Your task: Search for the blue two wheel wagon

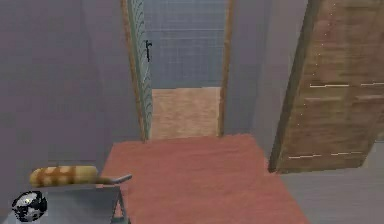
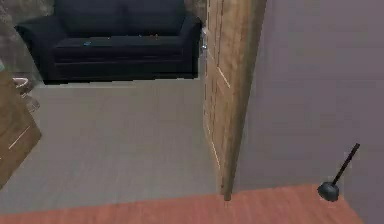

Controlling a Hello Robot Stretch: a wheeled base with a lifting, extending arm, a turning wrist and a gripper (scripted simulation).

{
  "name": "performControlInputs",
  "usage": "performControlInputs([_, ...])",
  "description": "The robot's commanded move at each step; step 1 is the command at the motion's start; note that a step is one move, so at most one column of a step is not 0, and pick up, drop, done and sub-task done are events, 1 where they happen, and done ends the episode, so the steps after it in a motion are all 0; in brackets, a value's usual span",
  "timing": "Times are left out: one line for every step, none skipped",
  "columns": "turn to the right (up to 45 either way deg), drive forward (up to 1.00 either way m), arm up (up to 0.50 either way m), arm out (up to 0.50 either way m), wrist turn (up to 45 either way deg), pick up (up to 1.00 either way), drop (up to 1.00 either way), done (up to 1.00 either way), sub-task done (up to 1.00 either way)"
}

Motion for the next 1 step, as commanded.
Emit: performControlInputs([0.0,1.0,0.0,0.0,0.0,0.0,0.0,0.0,0.0])
